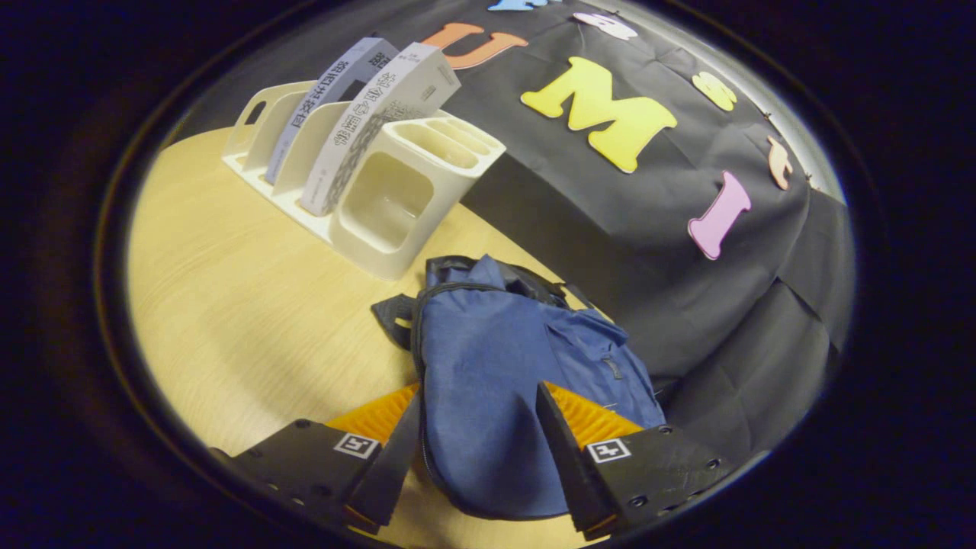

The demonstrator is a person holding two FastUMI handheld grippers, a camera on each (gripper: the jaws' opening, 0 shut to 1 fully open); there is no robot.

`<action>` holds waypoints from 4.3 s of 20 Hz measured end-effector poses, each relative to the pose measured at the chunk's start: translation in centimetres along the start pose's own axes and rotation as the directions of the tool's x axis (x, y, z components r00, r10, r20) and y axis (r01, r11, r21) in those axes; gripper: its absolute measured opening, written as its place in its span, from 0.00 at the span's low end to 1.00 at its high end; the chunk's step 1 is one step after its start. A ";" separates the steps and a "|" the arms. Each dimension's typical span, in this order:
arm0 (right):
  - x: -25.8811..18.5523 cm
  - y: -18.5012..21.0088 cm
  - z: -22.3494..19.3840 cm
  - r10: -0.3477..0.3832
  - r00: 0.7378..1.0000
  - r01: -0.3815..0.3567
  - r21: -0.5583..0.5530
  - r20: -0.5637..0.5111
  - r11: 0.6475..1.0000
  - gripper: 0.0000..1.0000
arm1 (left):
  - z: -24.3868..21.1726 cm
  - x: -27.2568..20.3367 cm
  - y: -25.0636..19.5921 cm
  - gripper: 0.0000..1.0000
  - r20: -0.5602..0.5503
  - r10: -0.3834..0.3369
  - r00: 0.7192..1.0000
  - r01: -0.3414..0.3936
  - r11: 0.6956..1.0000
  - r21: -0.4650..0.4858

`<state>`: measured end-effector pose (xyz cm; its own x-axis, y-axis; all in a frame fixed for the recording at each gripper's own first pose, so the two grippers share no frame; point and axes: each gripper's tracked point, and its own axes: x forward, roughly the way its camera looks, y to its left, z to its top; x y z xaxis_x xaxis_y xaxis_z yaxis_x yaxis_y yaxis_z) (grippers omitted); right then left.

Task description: Open the schoolbag, grab two books from the bookshelf and put them into the schoolbag.

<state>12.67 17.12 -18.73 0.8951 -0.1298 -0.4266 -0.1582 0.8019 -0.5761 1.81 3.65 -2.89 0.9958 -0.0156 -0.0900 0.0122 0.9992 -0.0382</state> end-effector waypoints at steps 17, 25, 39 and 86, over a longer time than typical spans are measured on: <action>-1.2 -9.1 3.8 0.010 0.998 -0.020 0.144 0.065 0.989 0.04 | 0.2 -0.2 -3.2 0.99 0.018 -0.077 0.997 0.077 0.997 -0.010; -1.7 -16.6 5.0 -0.021 0.994 -0.005 0.235 0.107 0.972 0.04 | -0.8 0.5 -5.9 1.00 -0.005 -0.133 0.991 0.133 0.991 -0.032; -1.1 -26.3 6.4 -0.063 0.980 -0.001 0.325 0.188 0.946 0.04 | -4.0 5.9 -5.5 1.00 -0.053 -0.067 0.996 0.062 0.995 -0.080; -2.0 -30.2 4.8 -0.044 0.935 -0.090 0.356 0.351 0.930 0.04 | 0.9 33.4 -8.2 0.84 -0.723 -0.126 0.679 0.107 0.992 -0.073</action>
<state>17.68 -4.06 2.92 0.9905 0.0484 -0.1290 -0.0796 0.9652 -0.2493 35.05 -5.03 -4.71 0.6096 -0.1636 -0.7757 0.1123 0.9864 -0.1197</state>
